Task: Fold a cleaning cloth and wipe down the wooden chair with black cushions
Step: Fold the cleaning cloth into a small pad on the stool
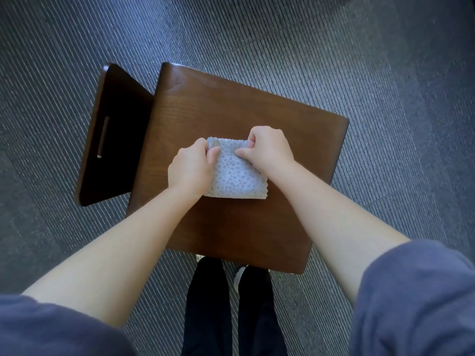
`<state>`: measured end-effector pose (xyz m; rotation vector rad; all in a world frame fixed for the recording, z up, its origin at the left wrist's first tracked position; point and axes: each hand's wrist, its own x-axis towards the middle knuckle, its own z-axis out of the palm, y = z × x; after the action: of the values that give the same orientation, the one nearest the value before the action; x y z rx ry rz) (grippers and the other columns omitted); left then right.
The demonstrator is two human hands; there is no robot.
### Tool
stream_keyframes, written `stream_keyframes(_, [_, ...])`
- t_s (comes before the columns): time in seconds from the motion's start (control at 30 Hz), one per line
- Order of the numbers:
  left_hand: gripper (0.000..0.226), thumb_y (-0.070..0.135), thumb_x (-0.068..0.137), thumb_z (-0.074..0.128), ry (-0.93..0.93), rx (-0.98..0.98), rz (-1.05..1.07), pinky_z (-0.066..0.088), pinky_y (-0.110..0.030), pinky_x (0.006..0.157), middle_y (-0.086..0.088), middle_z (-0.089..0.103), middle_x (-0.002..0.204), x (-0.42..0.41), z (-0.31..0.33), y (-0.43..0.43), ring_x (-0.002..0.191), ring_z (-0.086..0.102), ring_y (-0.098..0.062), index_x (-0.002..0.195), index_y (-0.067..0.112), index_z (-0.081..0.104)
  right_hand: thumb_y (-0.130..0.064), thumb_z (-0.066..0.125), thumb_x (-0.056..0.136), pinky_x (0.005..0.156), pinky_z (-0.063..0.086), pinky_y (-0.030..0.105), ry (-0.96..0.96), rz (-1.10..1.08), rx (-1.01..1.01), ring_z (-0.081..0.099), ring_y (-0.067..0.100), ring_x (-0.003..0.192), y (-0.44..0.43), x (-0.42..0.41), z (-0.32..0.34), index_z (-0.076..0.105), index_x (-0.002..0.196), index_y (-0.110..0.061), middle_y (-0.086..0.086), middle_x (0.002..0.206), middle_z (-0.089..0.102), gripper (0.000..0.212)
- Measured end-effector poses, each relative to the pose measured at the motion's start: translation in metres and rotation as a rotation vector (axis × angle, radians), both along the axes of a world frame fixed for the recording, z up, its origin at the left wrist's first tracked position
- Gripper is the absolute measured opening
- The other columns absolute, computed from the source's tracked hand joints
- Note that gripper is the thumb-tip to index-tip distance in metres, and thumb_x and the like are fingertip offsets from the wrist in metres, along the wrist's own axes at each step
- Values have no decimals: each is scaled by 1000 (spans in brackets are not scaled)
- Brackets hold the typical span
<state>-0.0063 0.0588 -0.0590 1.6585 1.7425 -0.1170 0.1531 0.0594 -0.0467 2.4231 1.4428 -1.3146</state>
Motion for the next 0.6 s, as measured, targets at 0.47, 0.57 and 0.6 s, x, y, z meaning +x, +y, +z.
stream_keyframes(0.47, [58,23,87,72,-537,-631,-125,46,-20,54,13,64,121,-39,10,-10,60,61,3,137,35,46,-42,80,76,66,50,32,-59,-56,-77,61,16,79,7,-6,4,51,73,-18,-1,84,65,37])
stream_keyframes(0.57, [80,29,80,77,-564,-583,-195,54,-22,87,12,57,133,-36,2,-11,102,62,5,147,38,33,-40,81,75,62,47,31,-67,-68,-108,61,17,79,10,-7,3,50,72,-18,-1,84,64,38])
stream_keyframes(0.6, [81,31,79,77,-536,-557,-216,52,-29,96,11,56,135,-34,0,-10,114,59,-1,147,38,33,-40,81,75,60,46,30,-67,-76,-108,60,16,79,9,-7,2,50,72,-19,-1,84,64,38])
